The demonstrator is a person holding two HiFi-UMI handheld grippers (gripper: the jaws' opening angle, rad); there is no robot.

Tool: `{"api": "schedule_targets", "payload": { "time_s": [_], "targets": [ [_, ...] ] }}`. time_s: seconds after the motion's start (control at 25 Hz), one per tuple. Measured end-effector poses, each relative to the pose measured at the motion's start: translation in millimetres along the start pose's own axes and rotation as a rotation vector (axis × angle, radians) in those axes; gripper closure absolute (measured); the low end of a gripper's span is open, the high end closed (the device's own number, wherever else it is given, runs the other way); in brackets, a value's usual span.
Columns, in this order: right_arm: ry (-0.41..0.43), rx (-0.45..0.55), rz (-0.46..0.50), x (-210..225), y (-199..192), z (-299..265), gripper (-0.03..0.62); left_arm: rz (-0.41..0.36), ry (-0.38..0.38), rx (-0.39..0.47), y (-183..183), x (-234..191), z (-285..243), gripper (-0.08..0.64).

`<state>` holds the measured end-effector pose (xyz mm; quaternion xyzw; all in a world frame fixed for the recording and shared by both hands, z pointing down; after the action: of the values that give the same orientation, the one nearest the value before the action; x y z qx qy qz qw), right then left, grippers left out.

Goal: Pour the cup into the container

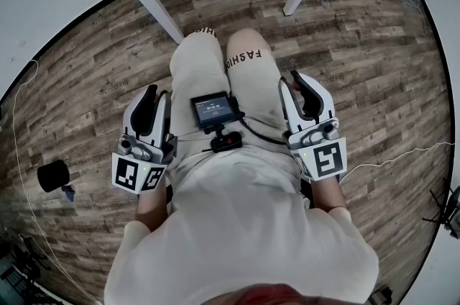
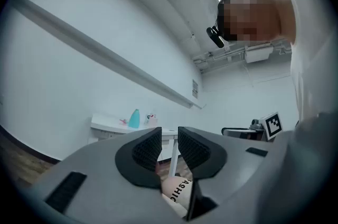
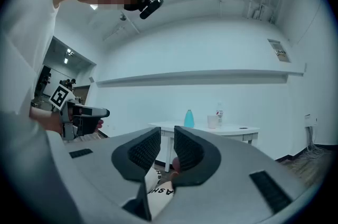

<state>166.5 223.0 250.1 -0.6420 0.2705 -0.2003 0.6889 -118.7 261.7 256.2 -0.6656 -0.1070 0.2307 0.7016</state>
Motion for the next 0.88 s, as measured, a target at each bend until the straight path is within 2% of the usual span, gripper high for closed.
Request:
{"api": "schedule_targets", "payload": {
  "time_s": [0.48, 0.68, 0.88],
  "targets": [
    [-0.003, -0.012, -0.002, 0, -2, -3, 0.508, -0.021, -0.004, -0.007, 0, 0, -3, 0.453],
    [-0.001, -0.014, -0.070, 2, -5, -5, 0.506, -0.025, 0.000, -0.013, -2, 0, -5, 0.454],
    [-0.063, -0.052, -0.015, 3, -3, -11, 0.505, -0.053, 0.022, -0.024, 0, 3, -13, 0.453]
  ]
}}
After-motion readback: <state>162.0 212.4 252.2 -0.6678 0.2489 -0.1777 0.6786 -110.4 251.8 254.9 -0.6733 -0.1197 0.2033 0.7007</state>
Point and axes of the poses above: the fingertips, and each gripper's own axes: z backward along the fingers, x to its right, y out of its top, the point moved 5 cm from there along z, backward along the fingers, and after that the axes turned 3 degrees about -x, right-handed, at the moved point
